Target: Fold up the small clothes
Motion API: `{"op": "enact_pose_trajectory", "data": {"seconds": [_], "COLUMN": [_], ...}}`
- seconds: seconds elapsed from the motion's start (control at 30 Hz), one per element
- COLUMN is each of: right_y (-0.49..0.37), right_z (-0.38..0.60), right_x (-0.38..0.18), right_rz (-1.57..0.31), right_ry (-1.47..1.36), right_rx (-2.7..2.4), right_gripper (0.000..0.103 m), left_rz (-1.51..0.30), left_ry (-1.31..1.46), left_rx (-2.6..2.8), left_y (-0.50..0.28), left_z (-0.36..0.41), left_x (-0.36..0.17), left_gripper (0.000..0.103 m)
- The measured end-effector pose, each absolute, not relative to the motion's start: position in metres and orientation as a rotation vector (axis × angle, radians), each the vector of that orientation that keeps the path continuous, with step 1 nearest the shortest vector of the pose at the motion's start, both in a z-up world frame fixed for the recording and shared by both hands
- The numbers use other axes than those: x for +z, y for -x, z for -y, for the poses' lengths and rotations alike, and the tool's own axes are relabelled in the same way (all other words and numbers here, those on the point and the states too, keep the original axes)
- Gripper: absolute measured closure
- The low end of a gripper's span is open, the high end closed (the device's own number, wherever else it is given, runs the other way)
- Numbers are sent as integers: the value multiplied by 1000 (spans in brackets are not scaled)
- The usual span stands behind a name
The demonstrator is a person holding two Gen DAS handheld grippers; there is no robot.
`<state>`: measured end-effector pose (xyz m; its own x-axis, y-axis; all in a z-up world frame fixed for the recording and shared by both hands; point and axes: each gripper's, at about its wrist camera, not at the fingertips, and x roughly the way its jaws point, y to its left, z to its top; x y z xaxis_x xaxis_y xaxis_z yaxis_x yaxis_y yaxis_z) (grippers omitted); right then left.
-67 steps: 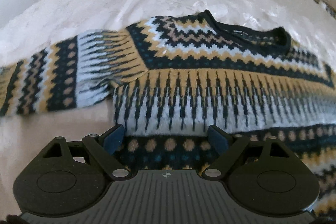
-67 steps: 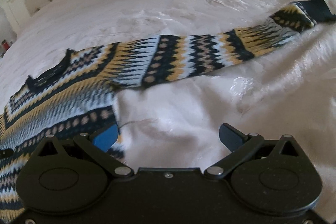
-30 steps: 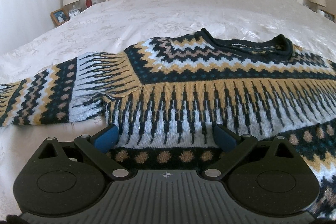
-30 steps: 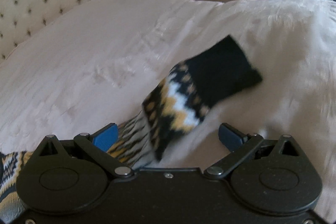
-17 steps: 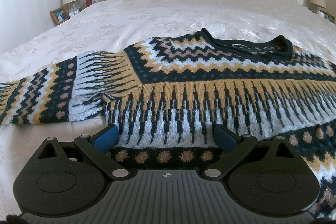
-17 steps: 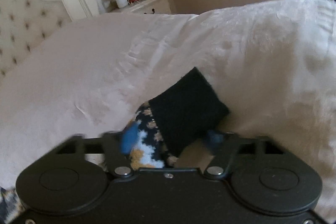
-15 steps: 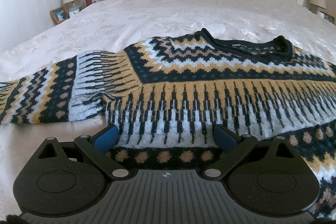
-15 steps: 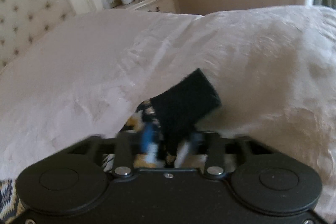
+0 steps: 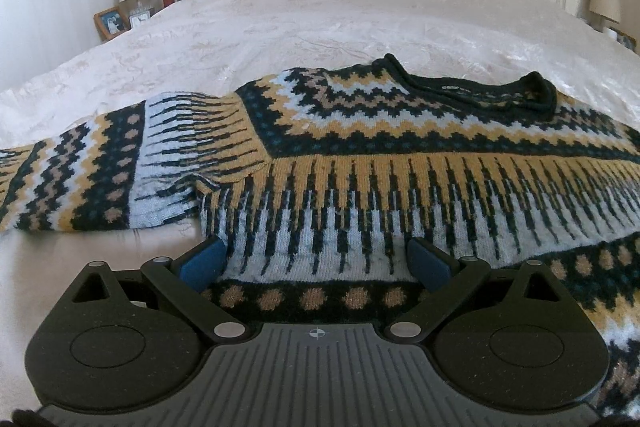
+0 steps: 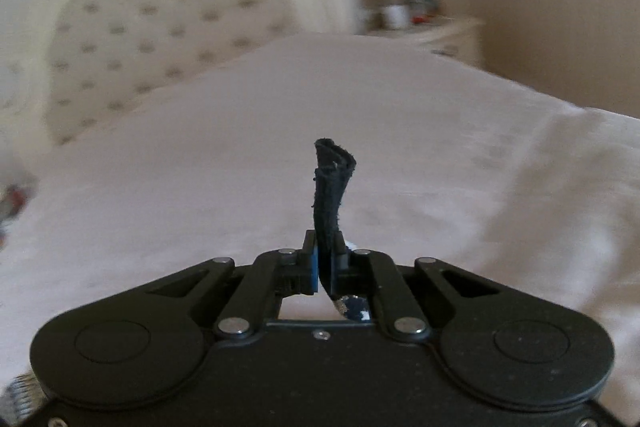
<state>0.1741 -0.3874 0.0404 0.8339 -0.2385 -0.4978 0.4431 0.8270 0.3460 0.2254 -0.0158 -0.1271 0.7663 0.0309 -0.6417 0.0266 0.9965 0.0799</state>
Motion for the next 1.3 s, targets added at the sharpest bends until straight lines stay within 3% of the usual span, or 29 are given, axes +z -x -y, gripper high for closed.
{"op": "enact_pose_trajectory", "data": {"seconds": [0.2,0.43,0.5,0.57,0.7,0.73,0.77,0.83,1.13,1.2,1.27,1.3], "right_y": [-231,-284,-293,-297,-298,-295,-291,-282,-230,-219,-211,-207], "right_z": [296,202,178,162,147,147,145,156,228,242,252,256], "right_x": [48,13,-4,-20,-38,-37,-35,-28,-18,-21,-24,-27], "right_rz": [-454,-533,-577,-615,-662,-660,-654,-631,-542,-522,-493,-472], "right_ry": [-484,-495,-475,-465,-417,-394,-380,-357,-236,-221,-192,-172], "right_rx": [-90,165,209,258,281,268,256,215,-36,-86,-159,-200], "right_gripper": [91,91,90,81,81,76,63,49,26,17,1,1], "left_rz": [-697,-698,-698,-699,-701,-703,-705,-713,-830,-865,-886,-890], "left_ry": [-81,-76,-75,-76,-77,-78,-79,-80,-64,-47,-21,-5], "left_rx": [1,0,-1,-1,-1,-1,-2,-6,-88,-108,-122,-132], "left_y": [-225,-225,-225,-226,-226,-226,-226,-227,-240,-243,-246,-248], "left_z": [16,16,16,16,16,16,17,16,6,4,2,1], "left_x": [-127,-127,-127,-126,-127,-127,-126,-126,-111,-105,-99,-94], "left_gripper": [4,4,4,4,4,4,4,4,6,7,10,10]}}
